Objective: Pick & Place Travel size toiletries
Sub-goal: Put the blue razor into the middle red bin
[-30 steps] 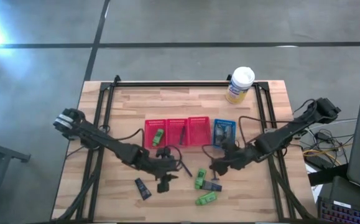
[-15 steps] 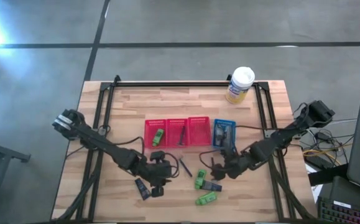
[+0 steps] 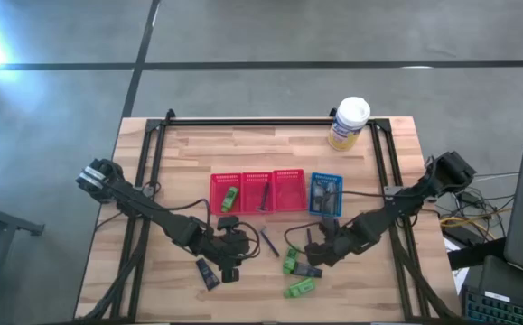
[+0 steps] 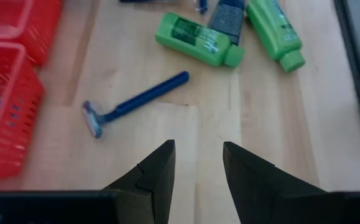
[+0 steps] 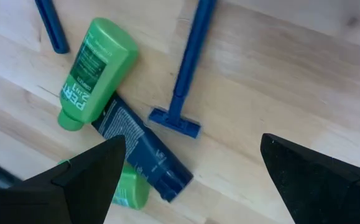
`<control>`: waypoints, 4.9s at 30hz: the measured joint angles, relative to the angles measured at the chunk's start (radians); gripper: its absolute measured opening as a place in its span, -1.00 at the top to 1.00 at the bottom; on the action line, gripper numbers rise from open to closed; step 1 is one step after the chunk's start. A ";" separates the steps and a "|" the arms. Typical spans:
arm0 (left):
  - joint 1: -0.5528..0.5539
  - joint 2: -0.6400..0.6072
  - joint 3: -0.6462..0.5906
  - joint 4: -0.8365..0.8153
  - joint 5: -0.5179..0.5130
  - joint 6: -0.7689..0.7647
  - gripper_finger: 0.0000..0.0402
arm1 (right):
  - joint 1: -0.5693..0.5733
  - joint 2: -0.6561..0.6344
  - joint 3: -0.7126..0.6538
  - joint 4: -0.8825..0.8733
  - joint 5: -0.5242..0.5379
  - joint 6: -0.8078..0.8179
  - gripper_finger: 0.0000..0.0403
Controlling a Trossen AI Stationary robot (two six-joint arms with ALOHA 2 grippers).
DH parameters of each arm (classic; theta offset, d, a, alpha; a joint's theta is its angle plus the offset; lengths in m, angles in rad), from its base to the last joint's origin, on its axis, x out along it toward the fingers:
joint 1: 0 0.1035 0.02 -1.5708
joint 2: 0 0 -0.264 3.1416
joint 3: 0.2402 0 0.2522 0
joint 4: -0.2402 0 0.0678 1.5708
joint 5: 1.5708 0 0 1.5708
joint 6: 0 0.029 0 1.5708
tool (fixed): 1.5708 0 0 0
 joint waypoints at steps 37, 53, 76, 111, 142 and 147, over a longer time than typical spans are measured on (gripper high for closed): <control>0.283 0.371 0.203 0.064 0.382 0.895 0.30 | 0.000 -0.084 0.038 -0.166 0.009 -0.093 -0.83; 0.296 0.380 0.203 -0.013 0.419 0.913 0.44 | -0.002 -0.084 0.035 -0.169 0.012 -0.113 -0.83; 0.322 0.126 0.207 -0.076 0.267 0.448 0.87 | -0.002 -0.084 0.035 -0.186 0.012 -0.134 -0.83; 0.412 0.052 -0.178 0.272 -0.278 -0.809 0.64 | -0.002 -0.093 0.033 -0.185 0.117 -0.185 -0.83; 0.350 -0.154 -0.128 0.253 -0.242 -0.382 0.35 | -0.008 0.039 0.037 -0.006 0.035 -0.107 -0.83; 0.325 -0.187 -0.129 0.231 -0.240 -0.339 0.35 | -0.023 0.107 0.041 0.023 0.038 -0.089 -0.82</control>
